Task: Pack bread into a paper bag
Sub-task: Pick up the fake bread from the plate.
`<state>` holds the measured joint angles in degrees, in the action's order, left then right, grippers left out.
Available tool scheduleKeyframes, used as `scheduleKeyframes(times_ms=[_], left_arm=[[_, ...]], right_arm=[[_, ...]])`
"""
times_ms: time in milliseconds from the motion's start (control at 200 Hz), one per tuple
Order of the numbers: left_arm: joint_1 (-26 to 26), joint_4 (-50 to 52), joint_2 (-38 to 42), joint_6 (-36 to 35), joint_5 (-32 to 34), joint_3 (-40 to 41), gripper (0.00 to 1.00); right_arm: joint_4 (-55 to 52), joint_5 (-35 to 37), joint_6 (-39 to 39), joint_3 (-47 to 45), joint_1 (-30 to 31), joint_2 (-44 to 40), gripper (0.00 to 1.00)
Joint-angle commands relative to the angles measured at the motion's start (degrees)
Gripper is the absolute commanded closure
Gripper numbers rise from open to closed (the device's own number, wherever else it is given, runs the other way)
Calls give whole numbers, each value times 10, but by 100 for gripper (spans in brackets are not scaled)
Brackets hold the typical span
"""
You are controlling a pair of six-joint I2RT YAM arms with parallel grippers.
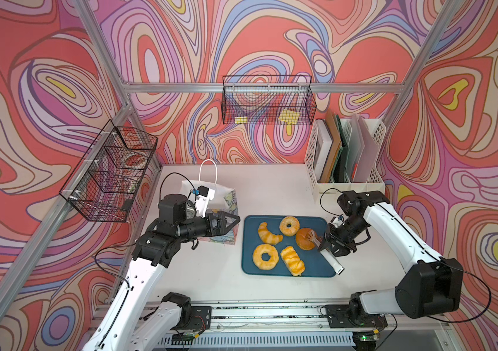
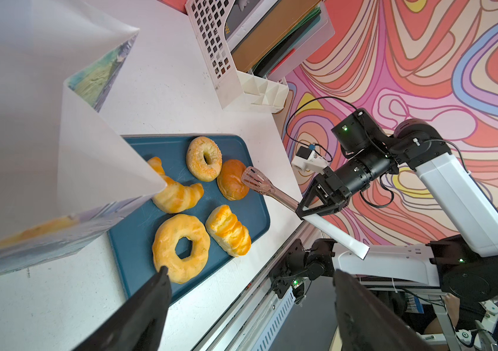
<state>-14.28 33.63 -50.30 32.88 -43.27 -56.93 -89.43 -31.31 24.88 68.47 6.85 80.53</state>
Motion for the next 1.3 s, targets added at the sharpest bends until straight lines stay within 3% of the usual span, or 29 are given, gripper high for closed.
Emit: scheduleKeyframes(times_ms=[0,235,265,681,881,1102,1292], left_arm=[[-3,15,9,-13,5,2,11],[-3,15,9,-12,6,-4,11],[-3,16,8,-12,6,-5,11],[-3,15,-3,-8,10,-13,11],[-3,8,-5,-4,7,-10,11],[-3,9,-6,-5,5,-17,11],[-3,21,-3,-7,29,-34,12]], right_arm=[[11,-14,6,6,3,-7,66],[21,-38,4,7,3,-15,77],[22,-41,3,8,3,-15,83],[19,-46,-1,27,3,-29,90],[-5,-43,9,55,3,-50,100],[-12,-51,17,61,3,-69,100],[-44,-65,2,149,4,-58,100]])
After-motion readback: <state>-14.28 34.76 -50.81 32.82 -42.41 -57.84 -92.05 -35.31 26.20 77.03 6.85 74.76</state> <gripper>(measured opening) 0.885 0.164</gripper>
